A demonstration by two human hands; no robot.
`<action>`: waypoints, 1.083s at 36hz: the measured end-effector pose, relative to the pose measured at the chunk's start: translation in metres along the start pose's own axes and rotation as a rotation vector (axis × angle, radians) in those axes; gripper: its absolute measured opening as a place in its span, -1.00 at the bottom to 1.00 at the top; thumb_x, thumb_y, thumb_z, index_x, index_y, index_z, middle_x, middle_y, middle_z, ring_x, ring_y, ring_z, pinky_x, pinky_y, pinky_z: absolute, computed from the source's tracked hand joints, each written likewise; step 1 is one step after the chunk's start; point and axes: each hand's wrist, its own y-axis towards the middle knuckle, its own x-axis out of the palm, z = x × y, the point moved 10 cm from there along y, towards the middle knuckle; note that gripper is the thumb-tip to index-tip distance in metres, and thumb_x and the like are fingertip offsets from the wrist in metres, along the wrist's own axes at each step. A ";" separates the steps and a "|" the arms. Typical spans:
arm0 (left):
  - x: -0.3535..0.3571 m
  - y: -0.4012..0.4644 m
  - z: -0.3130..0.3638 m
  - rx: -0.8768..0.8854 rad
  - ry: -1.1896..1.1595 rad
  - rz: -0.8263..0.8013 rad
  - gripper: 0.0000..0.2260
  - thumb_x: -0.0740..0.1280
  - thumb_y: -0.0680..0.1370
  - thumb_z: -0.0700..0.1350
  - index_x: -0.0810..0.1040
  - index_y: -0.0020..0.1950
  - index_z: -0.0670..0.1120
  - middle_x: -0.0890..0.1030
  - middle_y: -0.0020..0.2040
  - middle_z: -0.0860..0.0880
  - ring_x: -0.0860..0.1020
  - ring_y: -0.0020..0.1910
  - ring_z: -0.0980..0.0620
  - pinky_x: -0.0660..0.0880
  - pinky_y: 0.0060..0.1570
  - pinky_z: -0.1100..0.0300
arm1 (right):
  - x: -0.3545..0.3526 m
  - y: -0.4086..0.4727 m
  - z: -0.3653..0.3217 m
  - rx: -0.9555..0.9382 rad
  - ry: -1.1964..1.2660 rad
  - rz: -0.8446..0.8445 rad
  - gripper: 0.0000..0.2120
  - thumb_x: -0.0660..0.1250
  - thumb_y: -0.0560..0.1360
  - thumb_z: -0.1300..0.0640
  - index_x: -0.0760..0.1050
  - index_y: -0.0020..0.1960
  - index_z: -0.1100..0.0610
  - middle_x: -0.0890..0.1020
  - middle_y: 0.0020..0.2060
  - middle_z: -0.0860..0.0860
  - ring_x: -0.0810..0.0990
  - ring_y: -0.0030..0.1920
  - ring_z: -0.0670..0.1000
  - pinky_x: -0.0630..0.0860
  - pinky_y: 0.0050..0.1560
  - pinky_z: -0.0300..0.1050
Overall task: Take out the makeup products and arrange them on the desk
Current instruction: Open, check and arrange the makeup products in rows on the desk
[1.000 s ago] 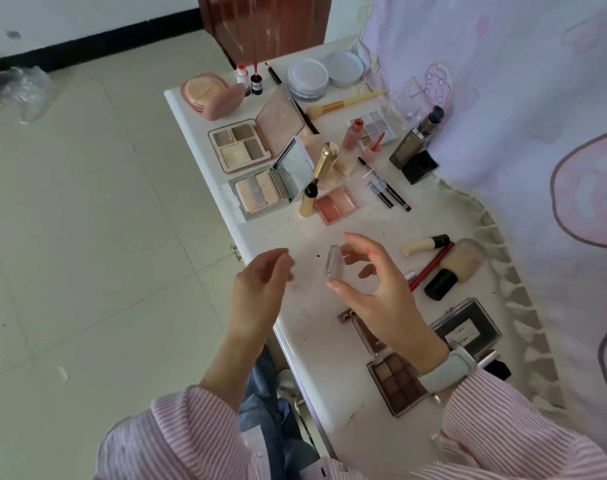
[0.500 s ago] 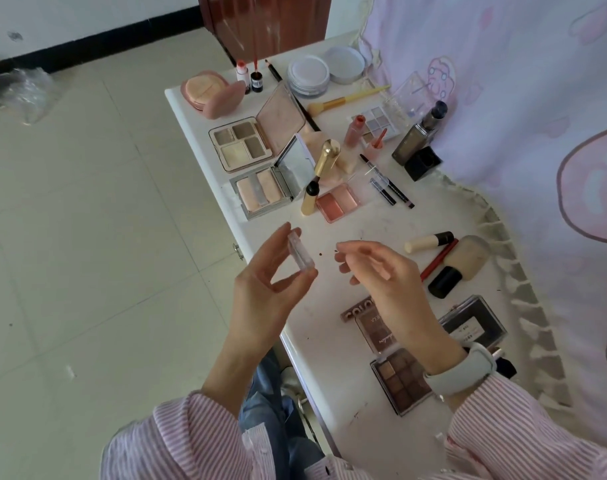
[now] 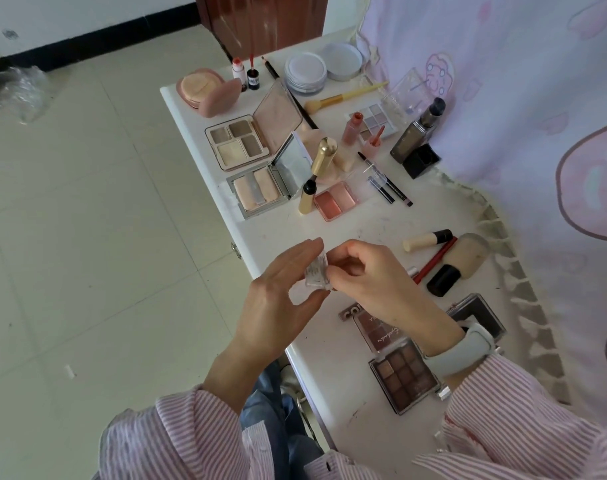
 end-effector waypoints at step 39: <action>-0.026 0.005 -0.105 -0.382 0.392 0.296 -0.53 0.52 0.33 -0.03 0.56 0.22 0.00 0.29 0.42 -0.19 0.17 0.41 -0.25 0.14 0.28 -0.14 | -0.007 0.069 0.035 0.075 0.033 0.294 -0.78 0.20 0.54 0.25 0.53 0.12 0.26 0.62 -0.26 -0.01 0.61 -0.28 -0.02 0.61 -0.09 -0.05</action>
